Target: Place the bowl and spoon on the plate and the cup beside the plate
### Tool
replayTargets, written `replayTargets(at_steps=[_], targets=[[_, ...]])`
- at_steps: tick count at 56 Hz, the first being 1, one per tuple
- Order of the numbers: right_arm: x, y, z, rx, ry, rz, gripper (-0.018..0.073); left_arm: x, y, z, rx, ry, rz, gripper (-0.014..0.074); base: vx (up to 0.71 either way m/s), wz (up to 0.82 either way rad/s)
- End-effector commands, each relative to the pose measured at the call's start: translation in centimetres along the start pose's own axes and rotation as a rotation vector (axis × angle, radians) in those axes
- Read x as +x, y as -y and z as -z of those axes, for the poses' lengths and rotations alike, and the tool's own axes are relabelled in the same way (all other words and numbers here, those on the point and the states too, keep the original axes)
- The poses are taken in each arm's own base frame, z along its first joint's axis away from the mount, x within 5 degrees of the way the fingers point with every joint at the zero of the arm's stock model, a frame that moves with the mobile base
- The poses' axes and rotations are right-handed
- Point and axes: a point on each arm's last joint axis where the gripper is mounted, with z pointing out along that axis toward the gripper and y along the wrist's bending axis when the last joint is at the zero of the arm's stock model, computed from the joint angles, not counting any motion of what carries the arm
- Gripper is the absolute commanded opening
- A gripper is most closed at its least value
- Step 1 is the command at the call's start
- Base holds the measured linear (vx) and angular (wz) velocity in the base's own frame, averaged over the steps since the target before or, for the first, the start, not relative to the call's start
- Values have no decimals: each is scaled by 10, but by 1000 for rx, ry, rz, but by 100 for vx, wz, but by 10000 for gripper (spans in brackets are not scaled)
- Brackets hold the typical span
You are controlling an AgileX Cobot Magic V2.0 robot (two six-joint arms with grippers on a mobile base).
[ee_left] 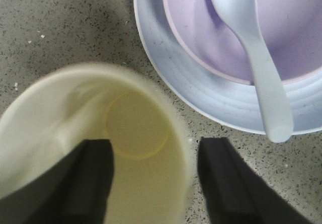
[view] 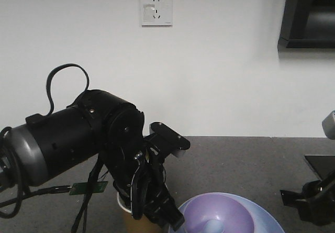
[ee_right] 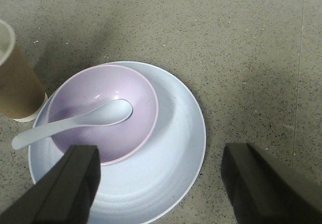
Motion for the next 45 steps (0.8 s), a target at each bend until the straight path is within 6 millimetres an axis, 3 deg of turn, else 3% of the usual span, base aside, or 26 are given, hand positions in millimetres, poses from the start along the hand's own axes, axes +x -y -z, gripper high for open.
replayTargets(at_steps=[1,15,22,27,33,37,43,45], targets=[[-12,0,11,11,104,10,546,-5,3,36,-11,127,-1,547,0,0],[-11,0,11,9,90,9,546,-11,2,66,-7,186,21,549,0,0],[-11,0,11,8,87,9,544,-12,3,96,-3,278,31,531,0,0],[-12,0,11,10,101,9,516,-8,3,122,-8,349,33,448,0,0],[-13,0,18,14,146,21,405,1,4,156,-15,465,47,210,0,0],[-13,-1,28,17,189,44,256,10,4,181,-22,564,49,-9,0,0],[-12,-2,47,25,267,71,0,27,6,209,-32,710,47,-7,0,0],[-11,-3,53,27,292,75,-15,35,6,216,-36,752,45,-6,0,0]])
